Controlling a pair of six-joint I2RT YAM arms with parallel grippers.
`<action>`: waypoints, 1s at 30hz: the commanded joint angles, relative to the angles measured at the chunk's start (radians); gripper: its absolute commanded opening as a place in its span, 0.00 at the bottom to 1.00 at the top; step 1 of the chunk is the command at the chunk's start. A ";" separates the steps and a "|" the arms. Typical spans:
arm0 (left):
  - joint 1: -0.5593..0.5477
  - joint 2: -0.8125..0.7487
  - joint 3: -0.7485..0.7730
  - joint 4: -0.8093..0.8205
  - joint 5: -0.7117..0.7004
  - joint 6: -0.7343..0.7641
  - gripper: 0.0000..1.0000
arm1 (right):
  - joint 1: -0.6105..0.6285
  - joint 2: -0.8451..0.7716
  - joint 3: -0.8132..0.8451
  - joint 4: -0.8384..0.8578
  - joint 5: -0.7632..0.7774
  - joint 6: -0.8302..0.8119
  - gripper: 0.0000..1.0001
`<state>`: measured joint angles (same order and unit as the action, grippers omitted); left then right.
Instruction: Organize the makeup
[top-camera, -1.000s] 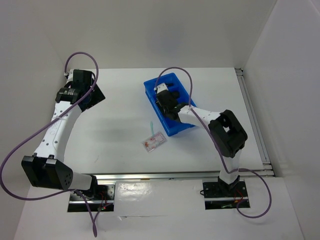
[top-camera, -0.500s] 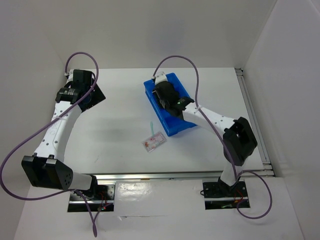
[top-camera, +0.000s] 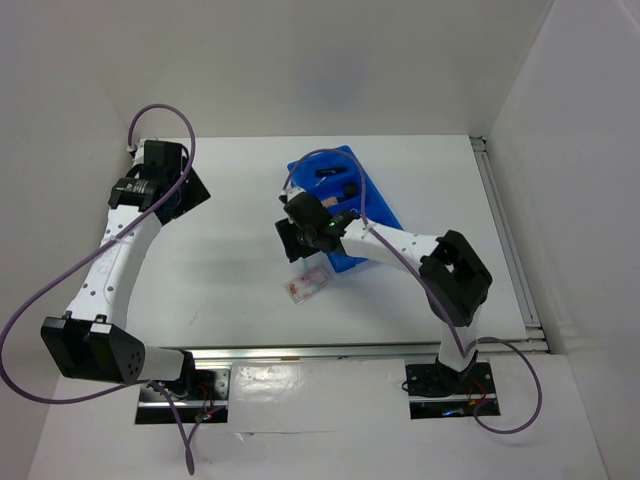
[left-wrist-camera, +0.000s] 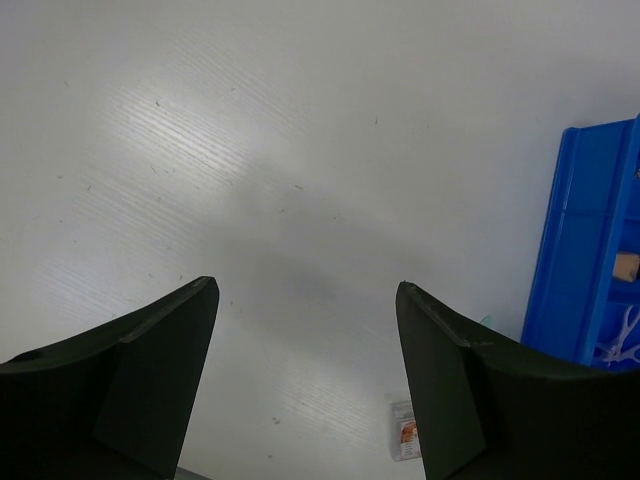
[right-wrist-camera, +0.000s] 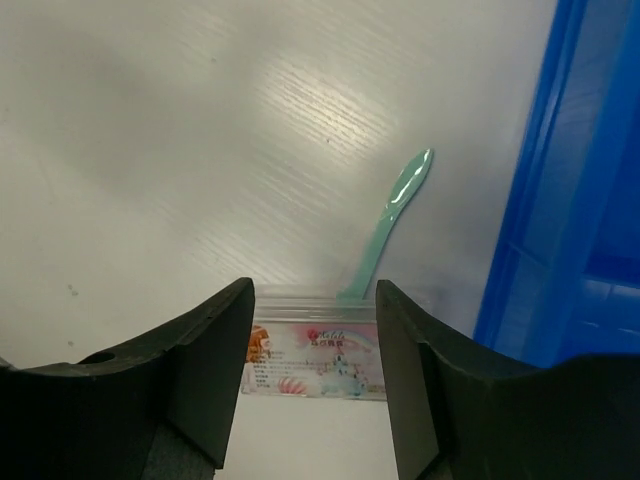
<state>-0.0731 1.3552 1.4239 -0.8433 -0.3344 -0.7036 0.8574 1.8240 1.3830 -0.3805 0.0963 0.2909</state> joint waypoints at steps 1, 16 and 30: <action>0.006 -0.034 -0.011 0.021 0.006 0.021 0.85 | -0.003 0.070 0.011 -0.008 -0.012 0.047 0.60; 0.006 -0.044 -0.020 0.021 -0.003 0.021 0.85 | 0.020 0.241 0.056 -0.032 0.078 0.047 0.50; 0.006 -0.018 -0.011 0.007 -0.003 0.021 0.85 | 0.029 0.224 0.158 0.012 0.066 -0.005 0.11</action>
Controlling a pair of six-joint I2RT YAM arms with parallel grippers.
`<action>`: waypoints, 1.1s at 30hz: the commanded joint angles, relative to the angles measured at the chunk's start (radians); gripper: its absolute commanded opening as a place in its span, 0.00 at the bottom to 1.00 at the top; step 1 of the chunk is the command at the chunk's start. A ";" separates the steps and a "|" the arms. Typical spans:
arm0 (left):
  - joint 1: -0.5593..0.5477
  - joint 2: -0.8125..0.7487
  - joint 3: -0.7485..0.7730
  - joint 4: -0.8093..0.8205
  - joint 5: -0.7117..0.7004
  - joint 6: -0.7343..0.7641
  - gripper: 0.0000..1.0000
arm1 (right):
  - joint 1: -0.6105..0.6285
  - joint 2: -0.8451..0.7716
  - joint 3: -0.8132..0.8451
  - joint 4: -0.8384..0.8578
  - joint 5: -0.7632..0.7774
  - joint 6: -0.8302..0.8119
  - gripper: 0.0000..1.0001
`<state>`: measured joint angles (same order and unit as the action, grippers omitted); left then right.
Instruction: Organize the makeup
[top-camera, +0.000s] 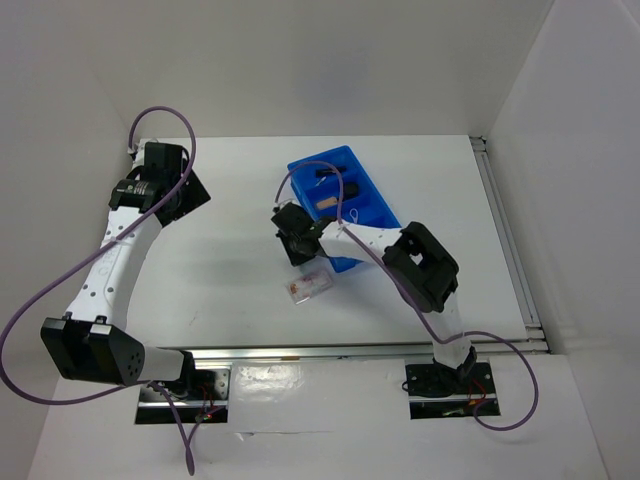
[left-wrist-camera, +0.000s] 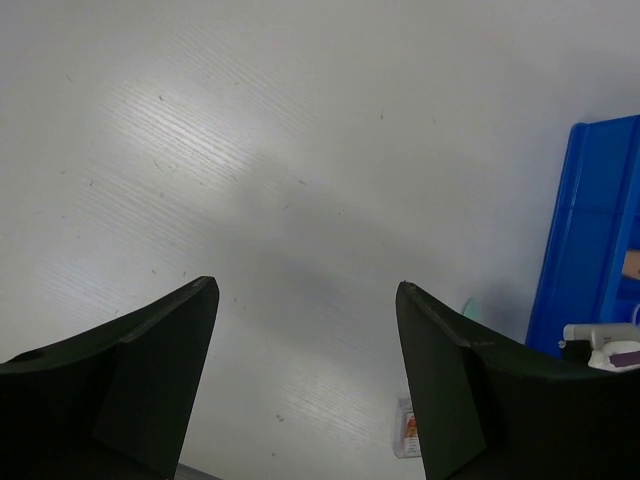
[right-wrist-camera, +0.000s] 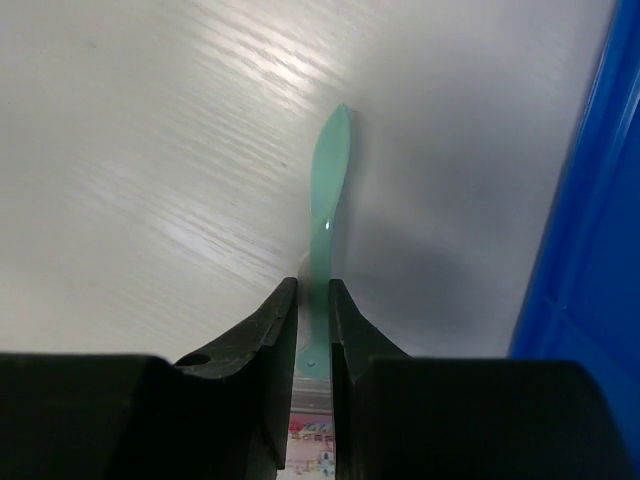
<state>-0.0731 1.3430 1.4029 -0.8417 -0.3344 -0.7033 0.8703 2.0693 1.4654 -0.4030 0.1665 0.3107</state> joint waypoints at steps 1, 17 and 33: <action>0.006 -0.005 0.019 0.006 -0.003 0.021 0.85 | 0.016 -0.034 0.090 0.047 -0.004 -0.025 0.11; 0.006 -0.016 0.018 0.007 -0.002 0.021 0.85 | -0.136 -0.265 0.096 0.046 0.191 0.008 0.11; 0.006 -0.016 0.027 0.016 -0.026 0.041 0.84 | -0.470 -0.313 -0.137 0.127 -0.093 0.448 0.12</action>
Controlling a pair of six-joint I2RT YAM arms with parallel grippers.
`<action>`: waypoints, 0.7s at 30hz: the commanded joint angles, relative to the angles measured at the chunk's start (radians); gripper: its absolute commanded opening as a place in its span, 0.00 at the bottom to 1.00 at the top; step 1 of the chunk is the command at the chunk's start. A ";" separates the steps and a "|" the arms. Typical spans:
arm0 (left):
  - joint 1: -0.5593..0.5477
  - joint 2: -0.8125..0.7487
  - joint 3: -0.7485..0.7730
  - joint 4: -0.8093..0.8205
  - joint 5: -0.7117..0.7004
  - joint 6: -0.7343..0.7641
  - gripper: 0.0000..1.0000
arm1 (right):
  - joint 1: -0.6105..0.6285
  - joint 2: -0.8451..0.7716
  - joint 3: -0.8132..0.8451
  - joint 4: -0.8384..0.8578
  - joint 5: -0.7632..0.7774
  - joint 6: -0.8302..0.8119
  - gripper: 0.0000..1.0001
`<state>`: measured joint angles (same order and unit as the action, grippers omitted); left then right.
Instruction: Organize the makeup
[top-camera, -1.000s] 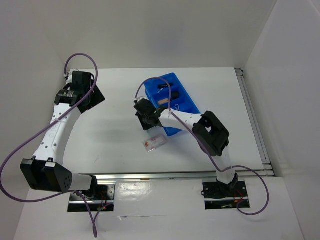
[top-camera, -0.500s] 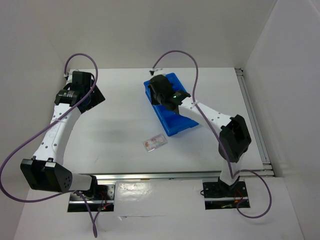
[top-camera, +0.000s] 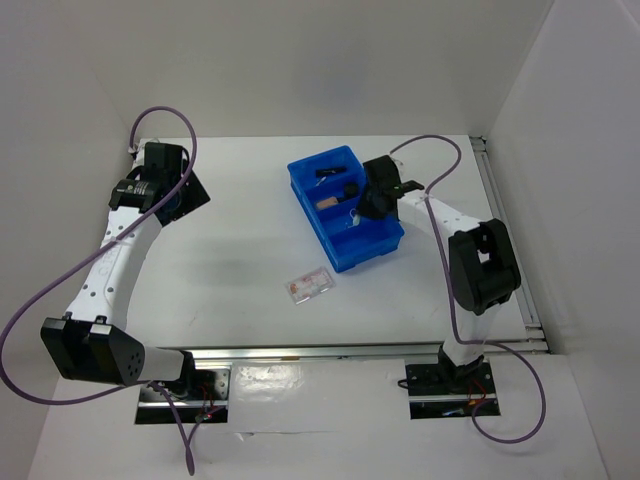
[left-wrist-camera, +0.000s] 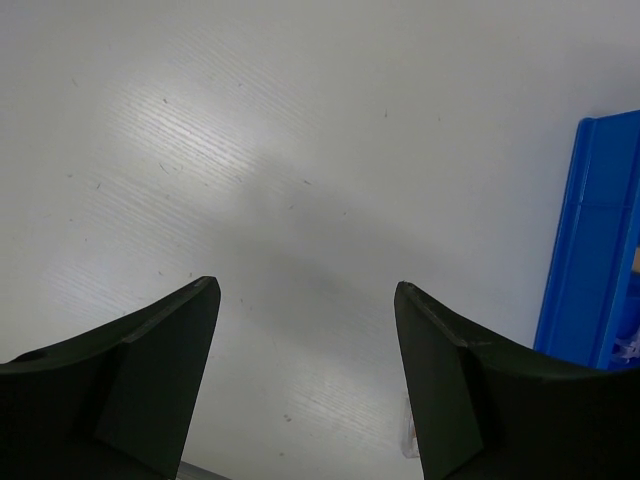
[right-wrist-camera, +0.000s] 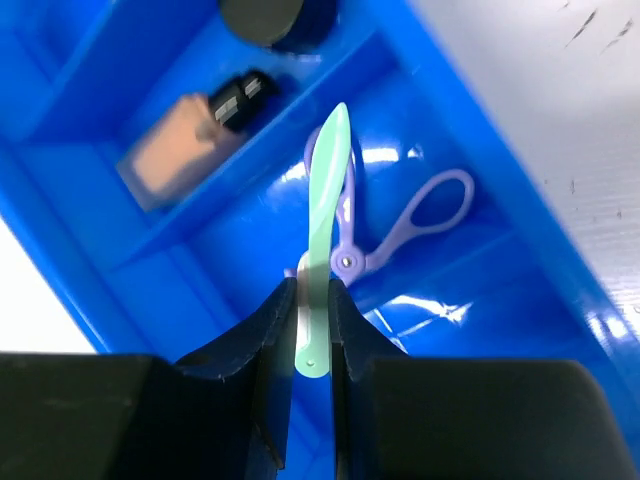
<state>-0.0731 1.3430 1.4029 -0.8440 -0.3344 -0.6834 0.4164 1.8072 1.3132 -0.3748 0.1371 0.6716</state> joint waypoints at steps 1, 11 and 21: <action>0.006 -0.016 0.027 0.019 -0.026 0.021 0.84 | -0.016 -0.051 0.030 0.088 -0.064 0.101 0.12; 0.006 -0.025 0.027 0.010 -0.035 0.030 0.84 | -0.025 -0.014 0.015 0.142 -0.145 0.148 0.47; 0.006 -0.034 0.027 0.010 -0.035 0.030 0.84 | 0.100 -0.184 -0.006 0.146 -0.073 -0.153 0.60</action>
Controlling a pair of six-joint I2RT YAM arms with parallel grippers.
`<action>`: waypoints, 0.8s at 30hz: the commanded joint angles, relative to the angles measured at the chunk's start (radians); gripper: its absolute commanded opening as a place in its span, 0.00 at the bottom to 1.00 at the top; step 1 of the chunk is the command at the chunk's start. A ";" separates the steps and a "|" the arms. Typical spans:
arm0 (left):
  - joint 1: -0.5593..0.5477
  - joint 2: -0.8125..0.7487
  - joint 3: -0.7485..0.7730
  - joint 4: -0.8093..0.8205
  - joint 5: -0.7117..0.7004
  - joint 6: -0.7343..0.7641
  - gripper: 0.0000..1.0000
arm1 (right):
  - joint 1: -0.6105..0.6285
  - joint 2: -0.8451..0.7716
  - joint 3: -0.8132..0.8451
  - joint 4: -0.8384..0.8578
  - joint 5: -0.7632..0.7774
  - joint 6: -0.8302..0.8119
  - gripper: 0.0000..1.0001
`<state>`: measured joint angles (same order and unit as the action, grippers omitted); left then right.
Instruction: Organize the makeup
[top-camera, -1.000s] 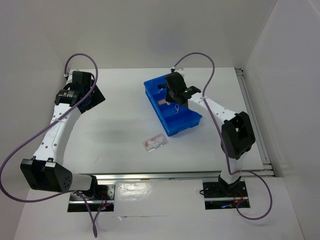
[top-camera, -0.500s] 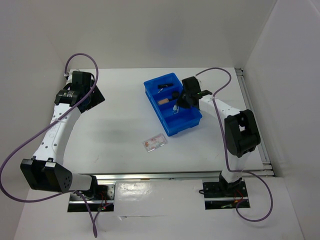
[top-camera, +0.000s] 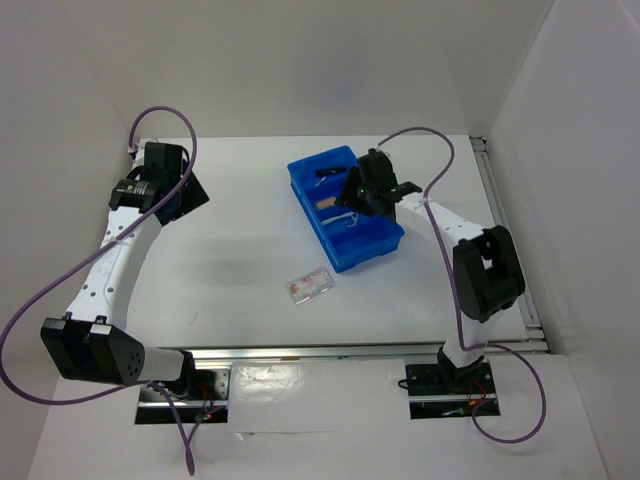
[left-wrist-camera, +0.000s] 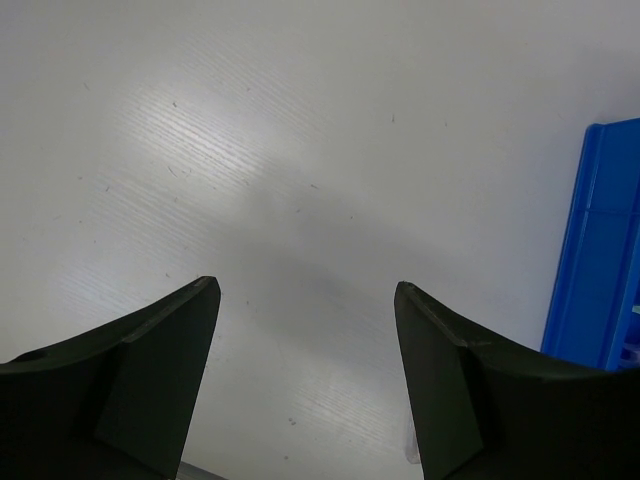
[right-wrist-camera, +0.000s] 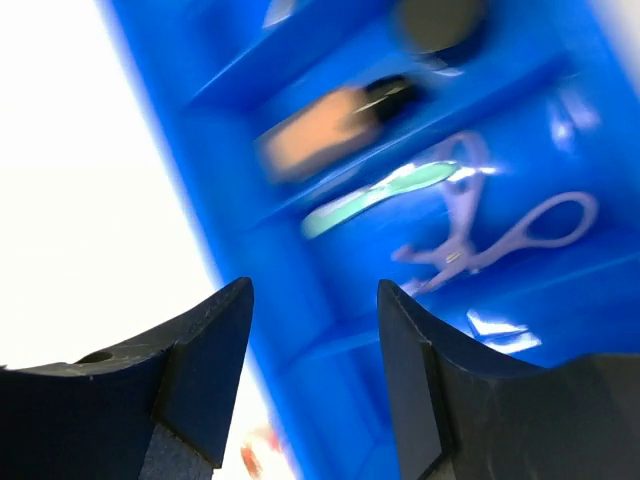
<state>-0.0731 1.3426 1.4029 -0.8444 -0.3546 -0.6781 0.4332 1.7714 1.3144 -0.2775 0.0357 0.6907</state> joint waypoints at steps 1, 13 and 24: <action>0.006 -0.034 0.027 0.010 -0.015 0.025 0.84 | 0.108 -0.167 -0.018 0.049 0.029 -0.219 0.60; 0.006 -0.034 0.027 0.019 0.005 0.015 0.84 | 0.506 -0.162 -0.105 -0.244 0.069 -0.171 0.92; -0.195 0.032 -0.057 0.033 0.307 0.317 0.84 | 0.542 -0.420 -0.257 -0.227 0.193 0.112 0.95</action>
<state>-0.1875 1.3441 1.3796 -0.7918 -0.1497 -0.4896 0.9638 1.5150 1.0447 -0.4725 0.1108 0.7326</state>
